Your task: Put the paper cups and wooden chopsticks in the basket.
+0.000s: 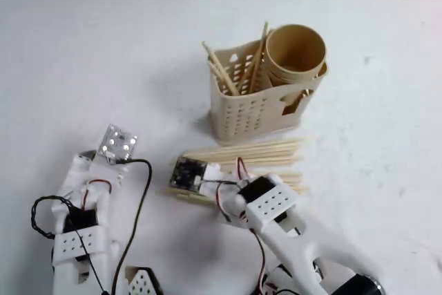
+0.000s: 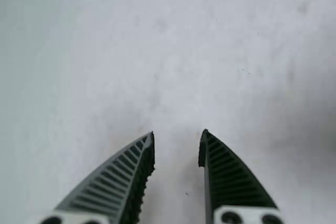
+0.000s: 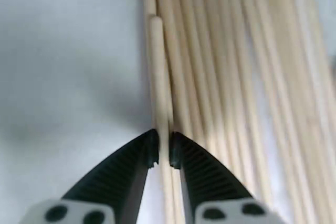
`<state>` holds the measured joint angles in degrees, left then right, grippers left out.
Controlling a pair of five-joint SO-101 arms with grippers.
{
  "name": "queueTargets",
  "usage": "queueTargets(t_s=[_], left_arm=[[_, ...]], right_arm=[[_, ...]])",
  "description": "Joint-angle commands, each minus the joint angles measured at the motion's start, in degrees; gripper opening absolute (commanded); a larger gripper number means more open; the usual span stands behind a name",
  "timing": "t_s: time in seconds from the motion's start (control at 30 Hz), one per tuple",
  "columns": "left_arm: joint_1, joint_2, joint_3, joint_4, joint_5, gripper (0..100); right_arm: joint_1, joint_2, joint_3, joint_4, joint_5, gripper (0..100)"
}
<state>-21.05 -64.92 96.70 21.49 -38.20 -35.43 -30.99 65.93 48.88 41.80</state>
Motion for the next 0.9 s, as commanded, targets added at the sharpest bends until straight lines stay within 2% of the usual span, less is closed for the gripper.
queueTargets(t_s=[0.0, 0.17, 0.33, 0.43, 0.6, 0.73, 0.87], left_arm=[[0.3, -0.5, -0.1, 0.4, -0.3, 15], [0.3, -0.5, -0.1, 0.4, -0.3, 15], [0.3, -0.5, -0.1, 0.4, -0.3, 15], [0.3, -0.5, -0.1, 0.4, -0.3, 15], [0.3, -0.5, -0.1, 0.4, -0.3, 15], [0.3, -0.5, -0.1, 0.4, -0.3, 15], [0.3, -0.5, -0.1, 0.4, -0.3, 15]], right_arm=[[1.4, -1.0, -6.2, 3.4, -0.4, 1.7], [1.5, -1.0, -13.1, 5.5, -0.4, 1.6], [1.5, -0.4, -17.3, 5.3, 5.7, 1.6], [3.2, -1.1, -17.8, 5.2, 5.2, 1.6], [10.9, -7.3, -29.7, 6.0, -5.0, 1.6], [11.1, -13.8, -44.8, 11.1, -12.6, 1.6], [11.1, -14.2, -58.5, 11.8, -20.0, 1.6]])
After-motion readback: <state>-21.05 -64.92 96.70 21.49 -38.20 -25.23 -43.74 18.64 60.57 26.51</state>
